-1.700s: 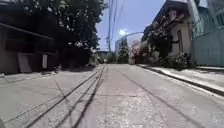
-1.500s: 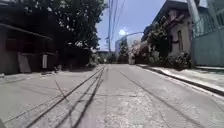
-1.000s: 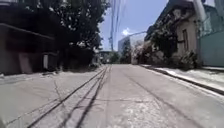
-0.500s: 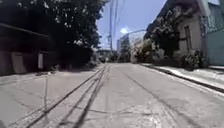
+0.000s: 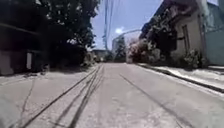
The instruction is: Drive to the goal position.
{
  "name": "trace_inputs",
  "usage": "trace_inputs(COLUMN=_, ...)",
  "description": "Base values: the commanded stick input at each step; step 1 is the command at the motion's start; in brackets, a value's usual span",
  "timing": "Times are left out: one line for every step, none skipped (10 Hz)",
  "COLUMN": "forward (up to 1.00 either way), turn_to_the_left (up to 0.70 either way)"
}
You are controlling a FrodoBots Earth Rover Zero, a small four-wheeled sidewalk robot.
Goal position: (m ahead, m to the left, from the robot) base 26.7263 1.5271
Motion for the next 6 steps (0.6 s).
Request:
trace_inputs(forward=0.82, turn_to_the_left=-0.30)
trace_inputs(forward=0.85, turn_to_the_left=-0.34)
trace_inputs(forward=0.97, turn_to_the_left=-0.39)
trace_inputs(forward=1.00, turn_to_the_left=-0.40)
trace_inputs(forward=1.00, turn_to_the_left=-0.17)
trace_inputs(forward=1.00, turn_to_the_left=0.00)
